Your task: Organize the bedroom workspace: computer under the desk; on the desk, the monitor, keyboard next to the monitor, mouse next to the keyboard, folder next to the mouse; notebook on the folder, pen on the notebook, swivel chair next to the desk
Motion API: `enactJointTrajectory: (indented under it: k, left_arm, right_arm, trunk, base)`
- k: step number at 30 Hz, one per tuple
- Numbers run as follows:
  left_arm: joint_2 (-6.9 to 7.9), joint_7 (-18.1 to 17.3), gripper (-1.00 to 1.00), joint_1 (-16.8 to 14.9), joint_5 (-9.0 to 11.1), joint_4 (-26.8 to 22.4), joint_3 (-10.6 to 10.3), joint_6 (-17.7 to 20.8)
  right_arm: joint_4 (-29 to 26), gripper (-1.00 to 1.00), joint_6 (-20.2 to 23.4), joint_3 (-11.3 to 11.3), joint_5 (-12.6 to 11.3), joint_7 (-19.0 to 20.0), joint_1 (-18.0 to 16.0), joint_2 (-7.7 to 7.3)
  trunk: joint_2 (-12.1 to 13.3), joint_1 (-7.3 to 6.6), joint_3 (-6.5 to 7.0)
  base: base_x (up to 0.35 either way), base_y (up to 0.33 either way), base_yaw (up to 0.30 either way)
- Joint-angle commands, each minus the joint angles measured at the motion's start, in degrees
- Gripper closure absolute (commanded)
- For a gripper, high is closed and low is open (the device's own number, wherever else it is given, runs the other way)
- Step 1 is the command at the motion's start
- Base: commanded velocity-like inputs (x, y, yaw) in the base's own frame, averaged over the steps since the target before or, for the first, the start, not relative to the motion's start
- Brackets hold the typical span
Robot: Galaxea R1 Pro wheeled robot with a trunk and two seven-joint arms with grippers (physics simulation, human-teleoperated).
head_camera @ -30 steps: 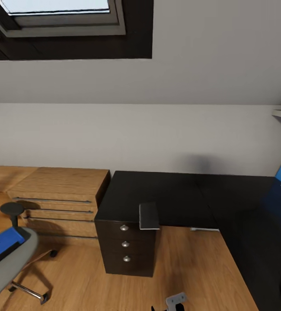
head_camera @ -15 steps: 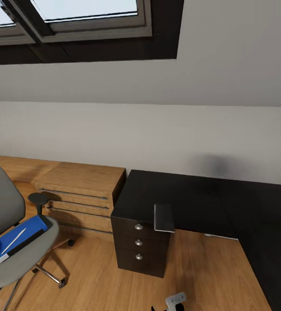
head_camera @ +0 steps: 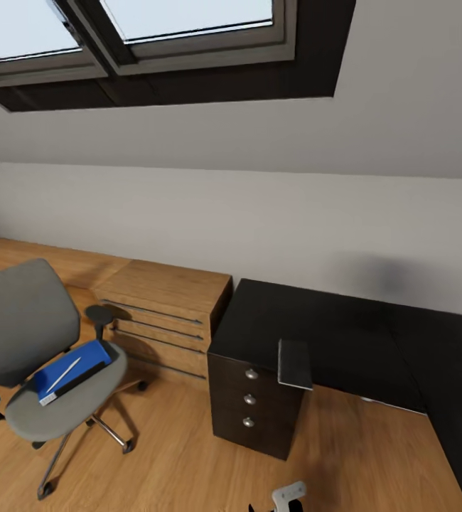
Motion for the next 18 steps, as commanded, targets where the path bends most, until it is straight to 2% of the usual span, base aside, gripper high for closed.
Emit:
enactJointTrajectory:
  k: [1,12,14,18]
  left_arm:
    - [0.03,0.44,-1.0,-0.06,0.24,0.04,-0.49,-0.24]
    - [0.03,0.45,-1.0,-0.06,0.22,0.04,-0.49,-0.33]
    - [0.03,0.45,-1.0,-0.06,0.21,0.03,-0.49,-0.36]
    - [0.03,0.44,-1.0,-0.06,0.19,0.03,-0.44,-0.45]
  right_arm:
    - [0.05,-1.0,-0.18,0.32,-0.13,-0.17,-0.02,0.0]
    - [0.05,-1.0,-0.18,0.27,-0.12,-0.13,-0.04,0.0]
    - [0.05,-1.0,-0.18,0.27,-0.12,-0.11,-0.04,0.0]
    - [0.25,-1.0,-0.24,0.27,-0.12,-0.03,-0.04,0.25]
  trunk:
    - [0.36,-0.22,0.06]
    - [4.77,-2.63,1.43]
    - [5.57,-3.07,1.7]
    - [5.57,-3.07,1.63]
  base:
    - [0.0,0.0,0.255]
    - [0.0,0.0,0.238]
    - [0.0,0.0,0.15]
    - [0.0,0.0,0.058]
